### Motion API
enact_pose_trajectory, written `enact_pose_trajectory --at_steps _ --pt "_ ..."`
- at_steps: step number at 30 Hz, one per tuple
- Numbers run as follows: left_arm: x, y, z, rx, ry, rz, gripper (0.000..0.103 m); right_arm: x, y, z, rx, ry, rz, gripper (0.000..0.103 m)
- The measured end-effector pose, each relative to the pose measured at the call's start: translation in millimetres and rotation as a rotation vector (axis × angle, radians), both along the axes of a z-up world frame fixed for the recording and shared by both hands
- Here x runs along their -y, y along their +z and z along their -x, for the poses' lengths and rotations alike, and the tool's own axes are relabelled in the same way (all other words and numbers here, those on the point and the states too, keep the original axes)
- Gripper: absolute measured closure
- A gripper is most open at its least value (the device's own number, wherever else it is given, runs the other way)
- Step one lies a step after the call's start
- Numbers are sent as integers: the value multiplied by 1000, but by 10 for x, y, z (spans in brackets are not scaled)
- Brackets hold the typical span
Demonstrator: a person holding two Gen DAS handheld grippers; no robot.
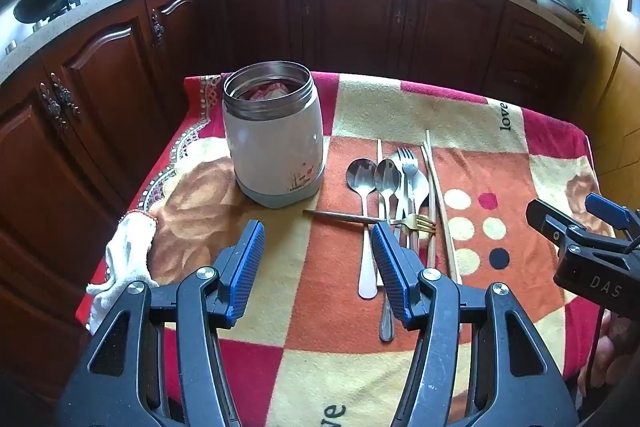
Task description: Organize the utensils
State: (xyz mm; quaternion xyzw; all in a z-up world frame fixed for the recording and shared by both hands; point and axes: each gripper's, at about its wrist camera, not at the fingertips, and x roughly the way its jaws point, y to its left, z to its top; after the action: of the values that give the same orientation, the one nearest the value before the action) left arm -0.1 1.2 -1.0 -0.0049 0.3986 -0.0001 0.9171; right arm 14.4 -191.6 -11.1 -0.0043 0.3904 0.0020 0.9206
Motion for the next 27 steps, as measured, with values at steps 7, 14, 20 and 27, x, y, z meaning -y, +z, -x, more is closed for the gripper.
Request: enact_pose_trajectory --at_steps 7,14,20,27 --pt "1 -13 -6 -7 -3 16 47 -17 -1 12 0 -6 19 0" --pt "20 -23 -3 -11 -2 10 47 46 -56 -14 -9 -9 8 0" --pt "22 -35 -10 -26 -2 35 47 -17 -47 -12 -8 -4 19 0" --pt "25 -46 -5 -2 -2 10 47 -26 -54 -17 2 -4 13 0"
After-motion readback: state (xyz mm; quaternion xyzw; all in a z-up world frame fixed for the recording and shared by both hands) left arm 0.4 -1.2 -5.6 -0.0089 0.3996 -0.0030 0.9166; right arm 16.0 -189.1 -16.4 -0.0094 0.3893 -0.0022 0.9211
